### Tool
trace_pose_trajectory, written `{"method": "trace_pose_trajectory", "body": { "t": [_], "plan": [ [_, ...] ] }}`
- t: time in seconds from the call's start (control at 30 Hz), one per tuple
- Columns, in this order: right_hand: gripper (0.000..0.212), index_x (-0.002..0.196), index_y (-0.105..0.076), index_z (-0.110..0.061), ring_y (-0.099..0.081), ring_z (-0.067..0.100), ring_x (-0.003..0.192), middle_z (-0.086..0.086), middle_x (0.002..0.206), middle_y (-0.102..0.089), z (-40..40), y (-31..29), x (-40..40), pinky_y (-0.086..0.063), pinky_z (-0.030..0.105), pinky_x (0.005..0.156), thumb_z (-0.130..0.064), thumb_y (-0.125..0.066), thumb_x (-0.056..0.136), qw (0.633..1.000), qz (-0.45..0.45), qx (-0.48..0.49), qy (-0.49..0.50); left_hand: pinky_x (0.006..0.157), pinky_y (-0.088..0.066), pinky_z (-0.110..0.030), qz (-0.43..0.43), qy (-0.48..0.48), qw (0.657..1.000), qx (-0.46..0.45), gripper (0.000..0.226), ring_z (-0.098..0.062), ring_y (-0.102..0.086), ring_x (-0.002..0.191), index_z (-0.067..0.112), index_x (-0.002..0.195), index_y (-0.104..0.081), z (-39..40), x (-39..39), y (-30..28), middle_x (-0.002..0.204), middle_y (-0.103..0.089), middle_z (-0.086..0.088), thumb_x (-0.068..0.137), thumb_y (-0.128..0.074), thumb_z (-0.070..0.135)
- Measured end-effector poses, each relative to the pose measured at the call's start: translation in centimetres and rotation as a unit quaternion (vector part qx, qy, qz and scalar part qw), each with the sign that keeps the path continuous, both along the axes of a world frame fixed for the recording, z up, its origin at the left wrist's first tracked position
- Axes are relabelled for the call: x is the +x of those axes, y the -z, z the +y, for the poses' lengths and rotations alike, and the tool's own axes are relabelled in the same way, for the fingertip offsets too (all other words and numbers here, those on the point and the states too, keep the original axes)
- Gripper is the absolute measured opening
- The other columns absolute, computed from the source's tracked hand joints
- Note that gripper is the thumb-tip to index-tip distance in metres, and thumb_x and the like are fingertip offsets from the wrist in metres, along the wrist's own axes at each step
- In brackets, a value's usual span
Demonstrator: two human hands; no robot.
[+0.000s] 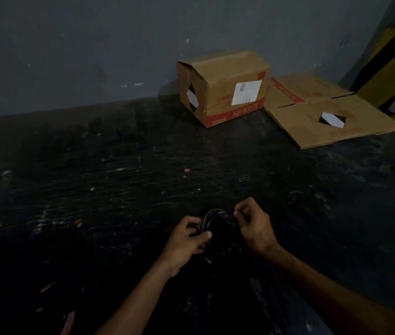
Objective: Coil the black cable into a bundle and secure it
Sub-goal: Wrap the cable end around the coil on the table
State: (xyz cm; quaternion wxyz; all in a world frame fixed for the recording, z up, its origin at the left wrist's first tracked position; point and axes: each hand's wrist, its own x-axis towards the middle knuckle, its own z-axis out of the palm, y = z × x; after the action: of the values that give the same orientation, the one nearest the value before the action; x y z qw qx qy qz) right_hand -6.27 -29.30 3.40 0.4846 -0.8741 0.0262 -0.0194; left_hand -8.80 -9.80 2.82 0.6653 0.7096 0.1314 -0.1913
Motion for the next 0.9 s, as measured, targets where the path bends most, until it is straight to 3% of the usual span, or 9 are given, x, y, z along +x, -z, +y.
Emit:
{"method": "trace_pose_trajectory", "body": {
  "t": [0.07,0.17,0.27,0.33,0.53,0.73,0.9],
  "plan": [
    [0.016,0.086,-0.054,-0.026,-0.058,0.001,0.061,-0.004,0.072,-0.061,0.2,0.8,0.5,-0.044,0.011,0.048,-0.013,-0.063,0.089,1.0,0.0,-0.001,-0.011,0.059,-0.052,-0.022,0.01,-0.053,0.998,0.024,0.033,-0.013,-0.069,0.078,0.023,0.105,-0.058,0.4,0.8,0.8,0.101,-0.069,-0.009,0.08,-0.077,0.013],
    [0.019,0.079,-0.058,-0.026,-0.057,-0.008,0.062,-0.009,0.065,-0.06,0.7,2.1,1.4,-0.043,0.007,0.054,-0.011,-0.068,0.085,1.0,0.001,-0.012,-0.012,0.068,-0.056,-0.031,-0.009,-0.085,0.992,0.087,0.026,-0.02,-0.07,0.083,0.022,0.095,-0.062,0.9,2.2,2.1,0.098,-0.071,-0.012,0.078,-0.079,0.012],
    [0.018,0.083,-0.066,-0.028,-0.061,-0.008,0.07,-0.014,0.076,-0.067,1.1,3.3,2.3,-0.042,0.003,0.061,-0.01,-0.066,0.087,0.998,0.027,-0.024,-0.044,0.069,-0.057,-0.028,-0.029,-0.09,0.984,0.153,0.023,-0.017,-0.07,0.081,0.027,0.089,-0.064,1.3,3.4,3.1,0.093,-0.073,-0.008,0.078,-0.078,0.013],
    [0.019,0.093,-0.072,-0.024,-0.064,-0.001,0.081,-0.007,0.09,-0.072,1.3,3.8,2.9,-0.048,0.011,0.074,-0.008,-0.063,0.089,0.995,0.036,-0.052,-0.077,0.063,-0.053,-0.019,-0.044,-0.093,0.974,0.203,0.023,-0.011,-0.069,0.078,0.03,0.087,-0.062,1.4,4.2,3.6,0.09,-0.073,-0.003,0.078,-0.078,0.015],
    [0.032,0.115,-0.07,-0.019,-0.063,0.02,0.108,0.009,0.12,-0.067,1.7,4.4,4.0,-0.047,0.03,0.099,-0.004,-0.056,0.091,0.971,0.054,-0.152,-0.175,0.073,-0.05,-0.023,-0.06,-0.071,0.943,0.319,0.017,-0.013,-0.064,0.08,0.026,0.083,-0.062,1.6,5.4,5.1,0.088,-0.069,-0.001,0.081,-0.076,0.016],
    [0.033,0.121,-0.066,-0.021,-0.062,0.026,0.111,0.009,0.126,-0.062,1.9,4.7,4.3,-0.047,0.038,0.1,-0.01,-0.054,0.092,0.956,0.063,-0.209,-0.197,0.069,-0.047,-0.021,-0.064,-0.066,0.933,0.347,0.018,-0.01,-0.06,0.076,0.029,0.08,-0.059,1.5,5.5,5.6,0.082,-0.063,0.006,0.082,-0.074,0.019],
    [0.036,0.125,-0.062,-0.022,-0.062,0.029,0.11,0.011,0.129,-0.059,1.9,4.3,4.2,-0.05,0.041,0.096,-0.011,-0.052,0.093,0.945,0.072,-0.241,-0.208,0.071,-0.046,-0.022,-0.058,-0.056,0.929,0.361,0.01,-0.013,-0.061,0.081,0.025,0.089,-0.061,1.2,5.3,5.4,0.083,-0.059,0.007,0.086,-0.069,0.021]
  ]
}}
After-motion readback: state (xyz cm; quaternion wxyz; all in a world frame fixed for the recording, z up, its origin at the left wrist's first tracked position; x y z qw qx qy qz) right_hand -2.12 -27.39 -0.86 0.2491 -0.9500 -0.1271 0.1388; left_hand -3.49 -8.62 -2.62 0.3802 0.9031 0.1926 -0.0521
